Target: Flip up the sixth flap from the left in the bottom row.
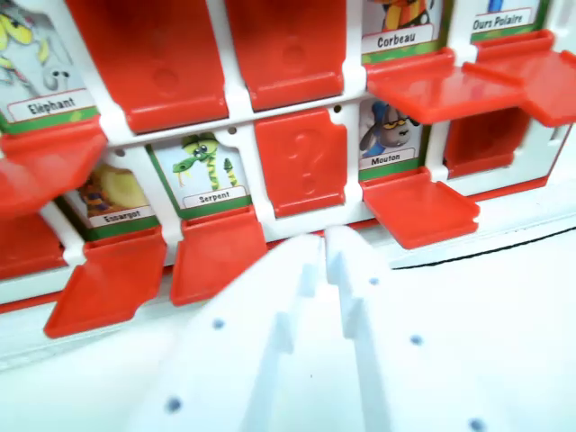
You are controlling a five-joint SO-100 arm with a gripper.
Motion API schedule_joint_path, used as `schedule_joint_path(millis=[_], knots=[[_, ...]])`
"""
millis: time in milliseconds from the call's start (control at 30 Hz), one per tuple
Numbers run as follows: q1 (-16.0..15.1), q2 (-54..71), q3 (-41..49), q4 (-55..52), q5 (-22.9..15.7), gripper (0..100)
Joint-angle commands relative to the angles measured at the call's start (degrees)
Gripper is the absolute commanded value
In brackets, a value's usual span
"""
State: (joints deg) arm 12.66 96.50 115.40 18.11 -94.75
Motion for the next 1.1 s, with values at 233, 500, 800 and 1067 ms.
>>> schedule_joint_path(millis=[233, 500, 800, 1067], knots=[[-0.4, 21.7, -17.6, 25.2, -2.0, 0], [-4.6, 30.2, -20.0, 34.6, -2.4, 0], [-10.5, 36.7, -18.5, 36.0, -3.3, 0], [-13.1, 38.8, -18.7, 38.3, -2.3, 0]])
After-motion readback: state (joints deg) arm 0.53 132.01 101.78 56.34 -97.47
